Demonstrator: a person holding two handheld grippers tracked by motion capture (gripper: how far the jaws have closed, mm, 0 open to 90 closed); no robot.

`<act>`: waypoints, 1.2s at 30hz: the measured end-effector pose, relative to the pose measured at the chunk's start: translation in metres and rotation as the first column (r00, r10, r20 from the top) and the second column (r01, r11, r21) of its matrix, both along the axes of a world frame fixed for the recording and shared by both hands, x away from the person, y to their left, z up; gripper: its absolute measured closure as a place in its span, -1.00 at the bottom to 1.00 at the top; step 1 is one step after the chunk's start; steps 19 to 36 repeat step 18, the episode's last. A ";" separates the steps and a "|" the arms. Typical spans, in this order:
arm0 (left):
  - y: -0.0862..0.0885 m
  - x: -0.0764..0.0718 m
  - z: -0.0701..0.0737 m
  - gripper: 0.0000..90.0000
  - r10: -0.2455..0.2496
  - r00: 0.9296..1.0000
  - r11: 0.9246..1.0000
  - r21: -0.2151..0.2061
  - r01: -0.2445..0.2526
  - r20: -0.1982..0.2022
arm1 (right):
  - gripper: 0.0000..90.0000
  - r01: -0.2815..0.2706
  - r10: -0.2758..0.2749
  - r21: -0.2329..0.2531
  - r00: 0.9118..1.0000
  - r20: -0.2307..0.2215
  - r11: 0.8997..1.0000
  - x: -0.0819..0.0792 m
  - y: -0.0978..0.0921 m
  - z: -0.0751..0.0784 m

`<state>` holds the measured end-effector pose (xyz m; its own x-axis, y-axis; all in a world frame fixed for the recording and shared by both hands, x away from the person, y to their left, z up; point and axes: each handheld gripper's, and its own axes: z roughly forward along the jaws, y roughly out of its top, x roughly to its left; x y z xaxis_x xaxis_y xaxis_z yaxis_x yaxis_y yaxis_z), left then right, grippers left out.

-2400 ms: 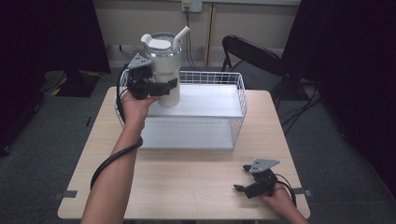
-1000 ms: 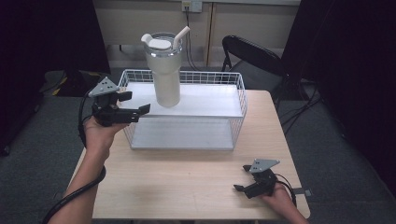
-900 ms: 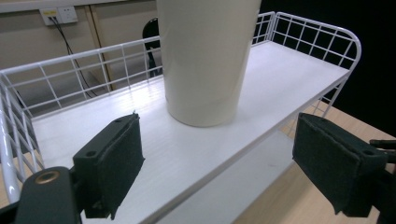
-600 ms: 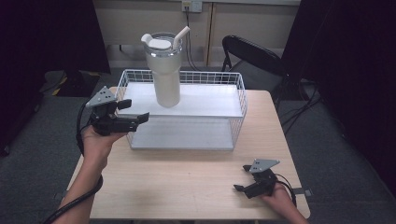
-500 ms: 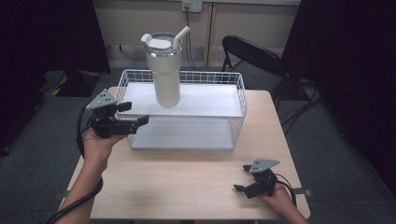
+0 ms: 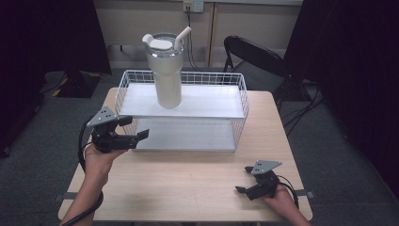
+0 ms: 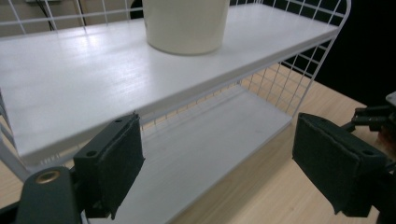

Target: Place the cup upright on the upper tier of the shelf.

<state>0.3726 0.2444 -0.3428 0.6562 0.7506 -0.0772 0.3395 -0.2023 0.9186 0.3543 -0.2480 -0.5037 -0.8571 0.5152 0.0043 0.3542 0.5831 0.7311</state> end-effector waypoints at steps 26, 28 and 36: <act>0.008 -0.026 -0.095 -0.65 -0.014 0.998 1.000 -0.016 0.013 -0.060 | -0.73 0.000 0.000 0.000 1.000 0.001 1.000 0.000 0.000 0.000; 0.008 -0.026 -0.095 -0.65 -0.014 0.998 1.000 -0.016 0.013 -0.060 | -0.73 0.000 0.000 0.000 1.000 0.001 1.000 0.000 0.000 0.000; 0.008 -0.026 -0.095 -0.65 -0.014 0.998 1.000 -0.016 0.013 -0.060 | -0.73 0.000 0.000 0.000 1.000 0.001 1.000 0.000 0.000 0.000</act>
